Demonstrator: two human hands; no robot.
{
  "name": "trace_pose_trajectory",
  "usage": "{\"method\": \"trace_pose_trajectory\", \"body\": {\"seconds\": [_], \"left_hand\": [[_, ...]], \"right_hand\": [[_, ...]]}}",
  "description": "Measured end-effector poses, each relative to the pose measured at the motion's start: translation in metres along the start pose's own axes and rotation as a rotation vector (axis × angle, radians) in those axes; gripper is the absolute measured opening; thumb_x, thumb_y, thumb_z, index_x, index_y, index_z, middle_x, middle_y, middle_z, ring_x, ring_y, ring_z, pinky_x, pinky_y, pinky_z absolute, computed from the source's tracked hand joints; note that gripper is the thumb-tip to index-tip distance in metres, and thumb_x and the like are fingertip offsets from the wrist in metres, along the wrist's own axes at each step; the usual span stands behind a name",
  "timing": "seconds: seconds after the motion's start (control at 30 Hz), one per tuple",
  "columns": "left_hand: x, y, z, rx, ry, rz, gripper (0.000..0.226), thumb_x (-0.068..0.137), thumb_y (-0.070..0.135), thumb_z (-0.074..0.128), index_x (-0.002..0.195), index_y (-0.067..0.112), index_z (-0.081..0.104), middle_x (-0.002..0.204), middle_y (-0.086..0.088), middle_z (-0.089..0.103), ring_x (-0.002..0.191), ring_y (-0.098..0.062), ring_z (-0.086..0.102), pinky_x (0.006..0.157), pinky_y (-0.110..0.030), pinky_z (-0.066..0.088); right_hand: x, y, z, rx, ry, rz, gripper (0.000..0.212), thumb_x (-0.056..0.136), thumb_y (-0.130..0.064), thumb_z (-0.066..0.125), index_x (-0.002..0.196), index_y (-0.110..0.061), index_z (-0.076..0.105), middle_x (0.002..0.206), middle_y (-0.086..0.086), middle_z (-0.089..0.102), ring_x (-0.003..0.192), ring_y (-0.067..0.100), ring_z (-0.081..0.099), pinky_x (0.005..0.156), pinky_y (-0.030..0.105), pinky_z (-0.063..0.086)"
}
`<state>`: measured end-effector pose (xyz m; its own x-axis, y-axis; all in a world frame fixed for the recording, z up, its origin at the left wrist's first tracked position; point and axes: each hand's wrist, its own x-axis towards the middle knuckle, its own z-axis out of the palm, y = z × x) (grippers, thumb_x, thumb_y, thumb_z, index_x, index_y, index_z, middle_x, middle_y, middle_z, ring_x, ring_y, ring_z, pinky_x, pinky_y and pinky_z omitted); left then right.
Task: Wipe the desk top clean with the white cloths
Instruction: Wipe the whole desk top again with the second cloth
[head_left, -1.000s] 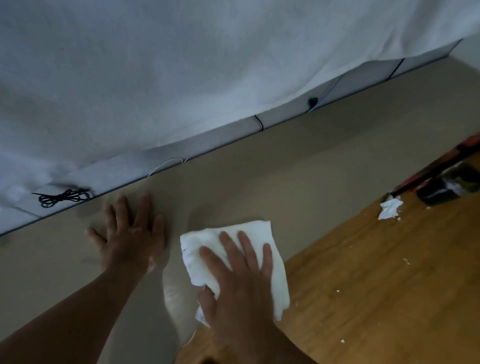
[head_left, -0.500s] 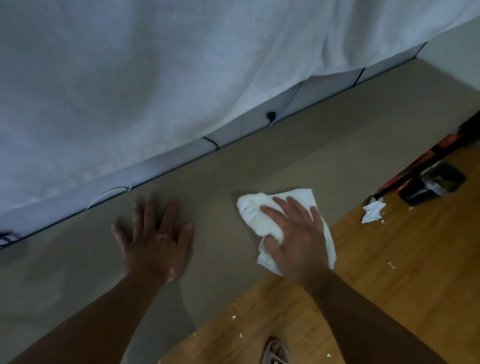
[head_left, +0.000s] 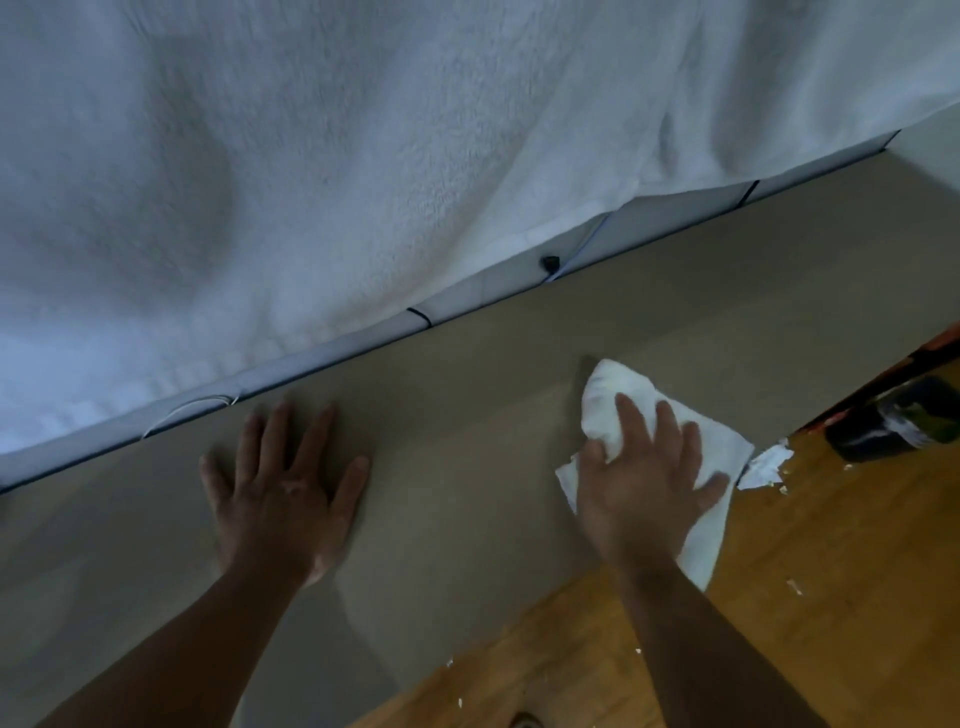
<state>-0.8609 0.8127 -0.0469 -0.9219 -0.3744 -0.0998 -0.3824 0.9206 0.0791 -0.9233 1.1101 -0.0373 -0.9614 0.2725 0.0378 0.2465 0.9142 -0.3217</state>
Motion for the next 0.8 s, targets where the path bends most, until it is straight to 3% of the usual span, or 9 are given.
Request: {"method": "trace_pose_trajectory", "body": {"seconds": [0.13,0.33,0.5,0.6,0.7,0.8], "left_hand": [[0.000,0.001,0.002,0.003,0.011,-0.007,0.081,0.090,0.075,0.002,0.162,0.042,0.017,0.173,0.000,0.015,0.160,-0.024,0.006,0.125,-0.059,0.009],[-0.001,-0.002,0.005,-0.044,0.064,-0.022,0.076,0.097,0.064,0.011,0.160,0.028,0.034,0.169,-0.001,0.029,0.158,-0.023,0.018,0.123,-0.060,0.015],[-0.001,-0.001,0.005,-0.052,0.066,-0.047,0.075,0.095,0.062,0.012,0.159,0.028,0.034,0.169,-0.001,0.029,0.158,-0.021,0.017,0.125,-0.057,0.013],[-0.001,0.001,0.003,-0.048,0.086,-0.049,0.075,0.095,0.062,0.013,0.158,0.028,0.035,0.169,-0.001,0.029,0.158,-0.020,0.017,0.125,-0.057,0.013],[-0.001,-0.001,0.005,-0.033,0.071,-0.059,0.076,0.094,0.064,0.010,0.159,0.030,0.032,0.170,0.001,0.025,0.158,-0.018,0.014,0.126,-0.054,0.011],[-0.001,-0.002,0.006,-0.032,0.084,-0.060,0.074,0.096,0.064,0.014,0.158,0.031,0.034,0.168,0.000,0.029,0.157,-0.020,0.018,0.125,-0.055,0.013]], "right_hand": [[-0.078,-0.055,0.011,-0.025,-0.094,-0.287,0.066,0.082,-0.052,0.042,0.144,-0.035,0.057,0.156,0.011,0.049,0.145,0.043,0.041,0.109,0.078,0.027],[-0.070,-0.110,0.028,0.007,-0.236,-0.594,0.061,0.083,-0.053,0.046,0.144,-0.047,0.046,0.162,0.000,0.038,0.154,0.037,0.027,0.116,0.076,0.017],[-0.024,-0.135,0.038,0.024,-0.254,-0.700,0.059,0.083,-0.055,0.036,0.138,-0.042,0.054,0.157,-0.002,0.043,0.150,0.035,0.031,0.114,0.074,0.015],[-0.005,-0.145,0.038,0.015,-0.275,-0.720,0.064,0.084,-0.057,0.030,0.142,-0.042,0.050,0.160,-0.004,0.038,0.152,0.032,0.025,0.115,0.072,0.009],[0.003,-0.144,0.036,0.003,-0.340,-0.749,0.057,0.092,-0.054,0.044,0.148,-0.043,0.043,0.165,-0.007,0.028,0.155,0.029,0.015,0.118,0.070,0.004],[0.018,-0.127,0.030,-0.012,-0.325,-0.766,0.057,0.092,-0.052,0.047,0.148,-0.041,0.044,0.165,-0.006,0.032,0.156,0.028,0.018,0.118,0.071,0.007]]}}
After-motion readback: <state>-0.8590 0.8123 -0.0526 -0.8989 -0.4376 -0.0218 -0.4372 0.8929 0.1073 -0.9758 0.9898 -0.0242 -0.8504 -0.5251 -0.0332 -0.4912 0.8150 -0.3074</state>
